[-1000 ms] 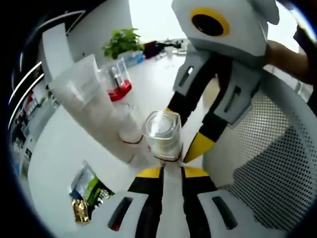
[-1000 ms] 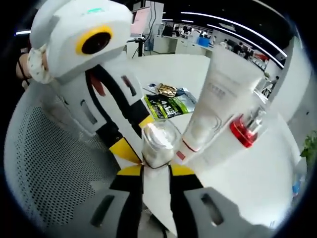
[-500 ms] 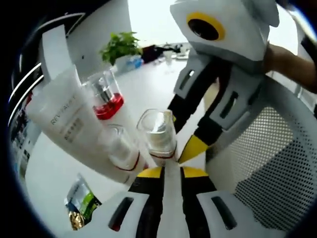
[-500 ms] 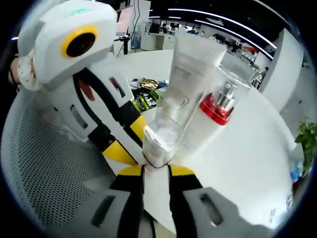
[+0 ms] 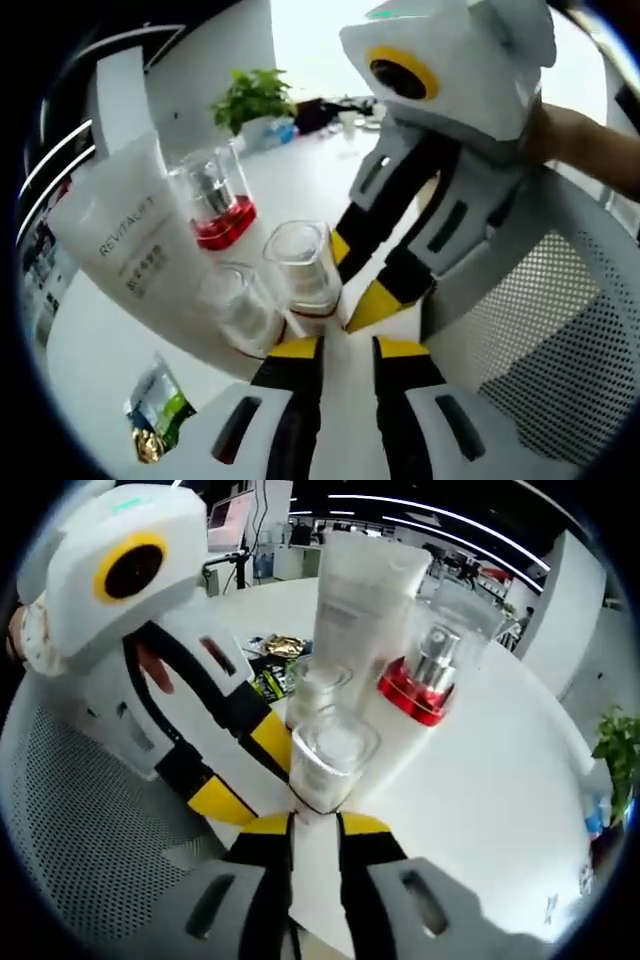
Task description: Arrange the skincare products in the storage area until every visible bottle or jar stands upright without overlapping.
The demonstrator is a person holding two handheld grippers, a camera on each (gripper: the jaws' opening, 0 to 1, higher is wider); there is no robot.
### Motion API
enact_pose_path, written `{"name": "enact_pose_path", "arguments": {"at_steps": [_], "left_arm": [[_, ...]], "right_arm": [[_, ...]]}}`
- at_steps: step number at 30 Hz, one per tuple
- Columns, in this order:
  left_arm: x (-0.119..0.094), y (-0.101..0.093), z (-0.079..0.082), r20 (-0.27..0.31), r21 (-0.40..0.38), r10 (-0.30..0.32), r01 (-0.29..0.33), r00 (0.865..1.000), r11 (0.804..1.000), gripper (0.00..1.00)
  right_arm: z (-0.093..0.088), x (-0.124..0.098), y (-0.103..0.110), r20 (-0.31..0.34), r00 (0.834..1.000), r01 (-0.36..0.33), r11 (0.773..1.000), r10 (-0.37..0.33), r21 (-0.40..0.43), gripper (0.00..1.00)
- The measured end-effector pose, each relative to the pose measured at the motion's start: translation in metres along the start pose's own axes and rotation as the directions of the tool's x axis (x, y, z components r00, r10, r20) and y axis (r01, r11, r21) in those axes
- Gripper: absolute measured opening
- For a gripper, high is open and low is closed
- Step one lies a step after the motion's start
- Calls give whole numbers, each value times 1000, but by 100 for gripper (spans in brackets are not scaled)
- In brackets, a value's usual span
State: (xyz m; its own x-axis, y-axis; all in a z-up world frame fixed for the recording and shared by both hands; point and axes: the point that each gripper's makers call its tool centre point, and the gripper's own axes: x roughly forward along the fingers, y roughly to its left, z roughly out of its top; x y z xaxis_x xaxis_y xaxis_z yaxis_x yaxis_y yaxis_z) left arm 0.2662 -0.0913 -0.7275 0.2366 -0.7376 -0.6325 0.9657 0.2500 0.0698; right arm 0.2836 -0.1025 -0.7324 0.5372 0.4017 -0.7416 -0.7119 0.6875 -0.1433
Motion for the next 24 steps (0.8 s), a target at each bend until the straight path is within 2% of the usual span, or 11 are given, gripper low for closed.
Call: {"name": "enact_pose_path", "arguments": {"at_steps": [4, 15, 21, 24], "left_arm": [[0, 0, 0, 0, 3, -1, 1, 1000, 1000, 18], [-6, 0, 0, -5, 2, -17, 17, 1000, 1000, 16], [-14, 2, -11, -43, 15, -33, 34, 999, 999, 16], [-20, 12, -20, -66, -26, -3, 1, 998, 1000, 15]], "right_arm": [[0, 2, -2, 5, 1000, 0, 1000, 0, 22, 16], [2, 7, -7, 10, 1000, 9, 999, -9, 49, 14], [0, 10, -10, 5, 1000, 5, 998, -6, 62, 14], [-1, 11, -9, 5, 1000, 1, 998, -1, 65, 14]]}}
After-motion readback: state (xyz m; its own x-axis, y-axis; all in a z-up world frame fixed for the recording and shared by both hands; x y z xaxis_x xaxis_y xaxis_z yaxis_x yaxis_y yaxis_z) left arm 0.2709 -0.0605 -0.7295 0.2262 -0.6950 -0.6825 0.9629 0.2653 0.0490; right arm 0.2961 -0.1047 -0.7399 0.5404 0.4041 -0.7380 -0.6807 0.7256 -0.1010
